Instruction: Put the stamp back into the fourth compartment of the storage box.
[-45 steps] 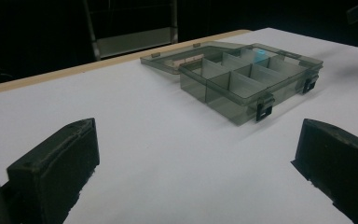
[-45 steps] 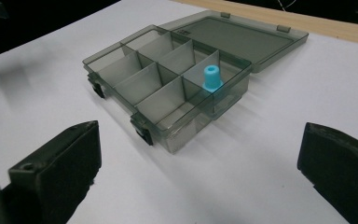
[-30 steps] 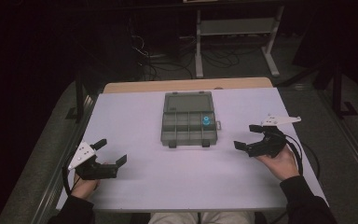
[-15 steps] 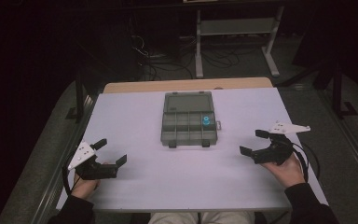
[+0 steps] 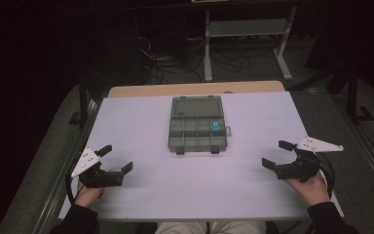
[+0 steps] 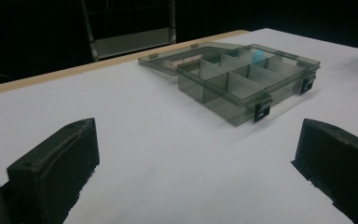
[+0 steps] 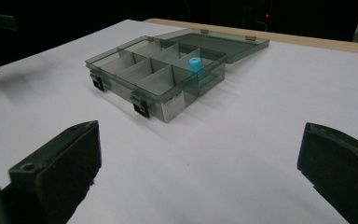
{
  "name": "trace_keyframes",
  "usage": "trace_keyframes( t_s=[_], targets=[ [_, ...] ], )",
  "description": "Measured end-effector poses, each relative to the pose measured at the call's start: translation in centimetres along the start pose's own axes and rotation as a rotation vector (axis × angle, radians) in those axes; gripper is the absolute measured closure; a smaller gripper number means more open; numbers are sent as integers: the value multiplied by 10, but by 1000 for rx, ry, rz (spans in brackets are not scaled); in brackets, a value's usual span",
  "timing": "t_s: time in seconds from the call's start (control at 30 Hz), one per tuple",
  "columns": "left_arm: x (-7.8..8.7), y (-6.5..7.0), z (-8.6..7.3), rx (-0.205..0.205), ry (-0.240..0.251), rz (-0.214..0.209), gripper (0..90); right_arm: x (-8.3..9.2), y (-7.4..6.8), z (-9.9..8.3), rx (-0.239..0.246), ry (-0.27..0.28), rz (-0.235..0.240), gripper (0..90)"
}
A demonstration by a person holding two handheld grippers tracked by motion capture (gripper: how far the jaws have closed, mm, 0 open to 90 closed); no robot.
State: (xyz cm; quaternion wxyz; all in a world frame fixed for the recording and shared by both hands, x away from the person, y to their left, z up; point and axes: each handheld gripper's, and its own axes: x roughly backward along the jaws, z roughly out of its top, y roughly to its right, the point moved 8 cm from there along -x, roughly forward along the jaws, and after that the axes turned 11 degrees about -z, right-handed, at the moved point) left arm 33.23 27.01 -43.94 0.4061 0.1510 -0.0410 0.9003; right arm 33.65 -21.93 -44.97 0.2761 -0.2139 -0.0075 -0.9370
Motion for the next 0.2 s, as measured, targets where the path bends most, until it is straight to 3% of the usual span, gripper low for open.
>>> trace_keyframes(
  t_s=[0.2],
  targets=[
    [0,-1,0,3,-1,1,0,1,4,-1,0,14,-11,0]
  ],
)
